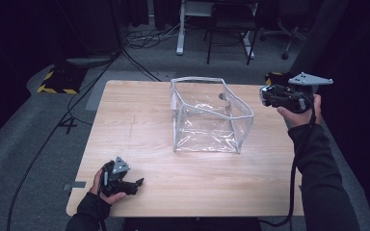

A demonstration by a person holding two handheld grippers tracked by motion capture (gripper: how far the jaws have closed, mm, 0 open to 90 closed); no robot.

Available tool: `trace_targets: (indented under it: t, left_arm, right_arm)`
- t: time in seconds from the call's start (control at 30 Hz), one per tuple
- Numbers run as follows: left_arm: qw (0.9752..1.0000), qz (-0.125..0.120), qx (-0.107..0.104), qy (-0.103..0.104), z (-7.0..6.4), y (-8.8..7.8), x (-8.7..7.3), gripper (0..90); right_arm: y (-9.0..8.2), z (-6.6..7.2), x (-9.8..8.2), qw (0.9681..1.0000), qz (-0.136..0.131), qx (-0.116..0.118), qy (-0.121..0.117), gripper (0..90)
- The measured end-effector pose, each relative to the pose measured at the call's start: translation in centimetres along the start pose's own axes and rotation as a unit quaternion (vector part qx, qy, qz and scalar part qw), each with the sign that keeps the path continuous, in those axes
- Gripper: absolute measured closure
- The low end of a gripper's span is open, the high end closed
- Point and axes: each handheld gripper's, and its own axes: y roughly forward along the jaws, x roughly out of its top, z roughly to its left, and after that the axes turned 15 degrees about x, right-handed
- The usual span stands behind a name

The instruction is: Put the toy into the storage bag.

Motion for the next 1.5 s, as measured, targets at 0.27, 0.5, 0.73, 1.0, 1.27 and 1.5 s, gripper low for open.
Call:
trace_targets:
  t: [0.27,0.5,0.73,1.0,1.27,1.5]
  left_arm:
    - [1.0000,0.000,0.000,0.000,0.0,0.0,0.0,12.1]
    - [1.0000,0.000,-0.001,-0.001,0.0,0.0,0.0,12.1]
    - [1.0000,0.000,0.000,0.000,0.0,0.0,0.0,12.1]
    - [1.0000,0.000,0.000,0.000,0.0,0.0,0.0,12.1]
    - [1.0000,0.000,-0.002,0.001,0.0,0.0,0.0,12.2]
    - [1.0000,0.000,-0.002,0.000,0.0,0.0,0.0,12.2]
  right_arm:
    - [0.3,0.6,1.0,0.9999,-0.006,0.007,-0.005,48.4]
    - [0.9,1.3,1.8,0.9997,-0.011,0.017,-0.011,48.4]
    - [1.7,2.1,2.5,0.9994,-0.011,0.026,-0.021,48.4]
    - [2.6,2.8,3.0,0.9990,-0.011,0.036,-0.024,48.4]
    - [3.6,3.8,3.5,0.9981,-0.009,0.052,-0.031,48.4]
    - [4.9,4.8,3.7,0.9969,-0.002,0.070,-0.036,48.4]
